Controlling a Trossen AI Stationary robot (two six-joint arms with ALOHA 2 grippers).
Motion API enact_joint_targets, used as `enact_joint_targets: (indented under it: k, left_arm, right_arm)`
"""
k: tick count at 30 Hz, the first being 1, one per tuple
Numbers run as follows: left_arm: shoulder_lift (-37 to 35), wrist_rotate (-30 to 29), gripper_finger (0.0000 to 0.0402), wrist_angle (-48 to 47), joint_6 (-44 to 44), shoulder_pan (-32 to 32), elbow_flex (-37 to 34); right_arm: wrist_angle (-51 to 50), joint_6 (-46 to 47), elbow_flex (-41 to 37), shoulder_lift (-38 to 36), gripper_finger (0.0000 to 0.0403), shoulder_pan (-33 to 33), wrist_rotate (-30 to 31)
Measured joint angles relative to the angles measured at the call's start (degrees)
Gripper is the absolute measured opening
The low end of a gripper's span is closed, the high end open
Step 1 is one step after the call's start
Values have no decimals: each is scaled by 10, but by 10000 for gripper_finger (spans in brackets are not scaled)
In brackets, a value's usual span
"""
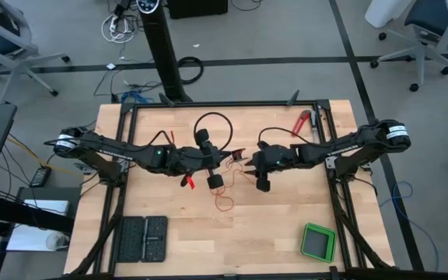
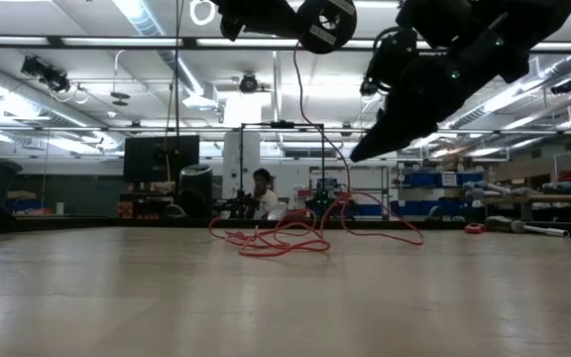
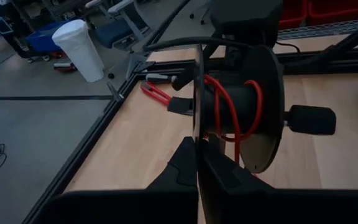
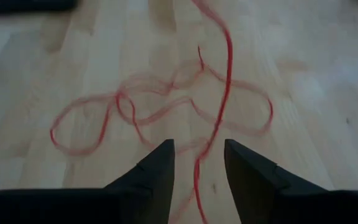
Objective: Coil cords
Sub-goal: Coil the red wire onto the black spool
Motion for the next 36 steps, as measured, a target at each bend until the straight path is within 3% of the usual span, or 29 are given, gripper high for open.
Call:
enact_joint_targets:
  k: [13, 25, 31, 36]
  left_arm:
    - [0, 0, 1, 4, -1, 0, 0]
    - [0, 0, 1, -9, -6, 0, 0]
    - [0, 0, 1, -7, -15, 0, 0]
    - [0, 0, 1, -9, -17, 0, 0]
  right_arm:
    - [83, -18, 0, 83, 126, -3, 21]
    - [51, -31, 0, 67, 60, -10, 21]
    - [55, -33, 0, 61, 8, -10, 21]
    - [44, -34, 0, 60, 4, -10, 31]
